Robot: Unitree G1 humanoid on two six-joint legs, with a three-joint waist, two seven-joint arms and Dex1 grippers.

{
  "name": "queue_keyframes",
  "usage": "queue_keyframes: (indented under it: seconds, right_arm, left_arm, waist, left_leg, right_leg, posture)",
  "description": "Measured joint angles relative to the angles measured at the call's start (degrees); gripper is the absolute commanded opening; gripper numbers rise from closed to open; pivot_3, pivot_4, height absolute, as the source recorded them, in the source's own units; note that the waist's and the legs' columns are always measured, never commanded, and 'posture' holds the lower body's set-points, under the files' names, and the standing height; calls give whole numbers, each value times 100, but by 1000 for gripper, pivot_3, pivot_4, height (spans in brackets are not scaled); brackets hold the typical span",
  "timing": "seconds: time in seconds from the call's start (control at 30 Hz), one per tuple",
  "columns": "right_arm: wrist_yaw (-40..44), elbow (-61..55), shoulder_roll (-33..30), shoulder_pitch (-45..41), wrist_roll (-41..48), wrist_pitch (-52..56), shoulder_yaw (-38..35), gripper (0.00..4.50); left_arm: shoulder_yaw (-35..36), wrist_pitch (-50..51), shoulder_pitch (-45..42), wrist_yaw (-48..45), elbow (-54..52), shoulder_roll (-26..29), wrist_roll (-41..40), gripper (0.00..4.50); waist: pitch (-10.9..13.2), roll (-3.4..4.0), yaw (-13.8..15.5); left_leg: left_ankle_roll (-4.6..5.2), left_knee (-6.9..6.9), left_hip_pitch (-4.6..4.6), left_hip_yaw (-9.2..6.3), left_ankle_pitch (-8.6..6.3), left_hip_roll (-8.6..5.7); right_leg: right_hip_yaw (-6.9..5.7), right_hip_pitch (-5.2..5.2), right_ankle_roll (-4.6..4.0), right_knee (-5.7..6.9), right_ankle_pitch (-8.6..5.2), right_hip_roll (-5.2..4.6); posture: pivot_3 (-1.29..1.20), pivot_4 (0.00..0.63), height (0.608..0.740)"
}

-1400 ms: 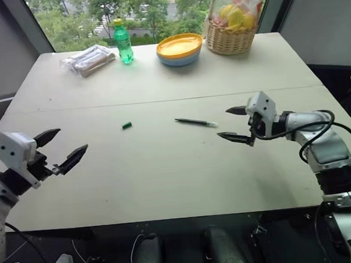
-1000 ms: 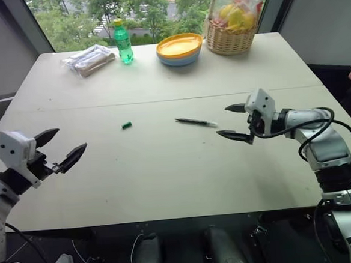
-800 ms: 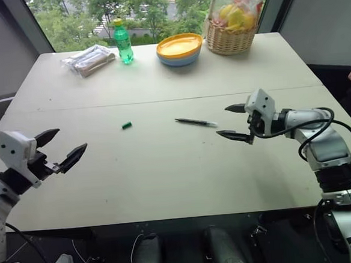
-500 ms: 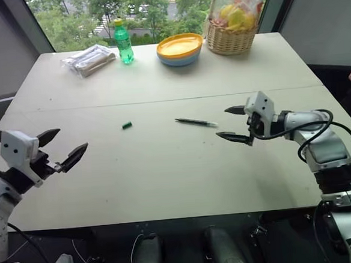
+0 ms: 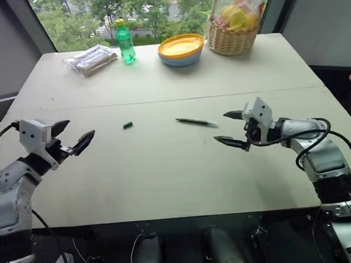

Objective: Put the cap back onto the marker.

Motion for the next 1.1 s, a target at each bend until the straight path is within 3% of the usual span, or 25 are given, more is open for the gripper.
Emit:
queue_keyframes:
  seconds: [0.2, 0.43, 0.67, 1.1]
  right_arm:
    - [-329, -550, -39, 472, 6, 219, -113, 4414]
    - [-719, -1496, -92, 1186, 129, 674, -441, 4414]
    - [-1029, -2059, -162, 1577, 232, 1017, -726, 4414]
    - [-1089, -2387, -480, 1764, 405, 1240, -865, 4414]
  left_arm:
    - [-657, -1290, -1489, -356, 3023, -319, 734, 4500]
    - [-916, -2002, -2744, -520, 4908, -533, 1276, 4500]
    - [-1260, -2126, -3223, -567, 5472, -696, 1826, 4500]
    - [-1465, -2248, -3267, -510, 5595, -796, 2290, 4500]
  waist:
    - [11, -21, -50]
    - [13, -25, -28]
    - [15, -27, -50]
    - [15, -28, -48]
  left_leg:
    - [1, 21, -15, 2, -1, 1]
    - [1, 29, -17, 0, -1, 0]
    - [2, 33, -14, -1, -1, 2]
    - [2, 34, -12, -3, -1, 3]
  right_leg:
    - [2, -11, 3, 7, 1, 0]
    - [0, -9, 5, 16, 2, 0]
    - [1, -8, 8, 18, 3, 7]
    - [2, -6, 8, 19, 3, 8]
  posture:
    - [0, 150, 740]
    - [0, 150, 740]
    - [0, 150, 740]
    - [0, 150, 740]
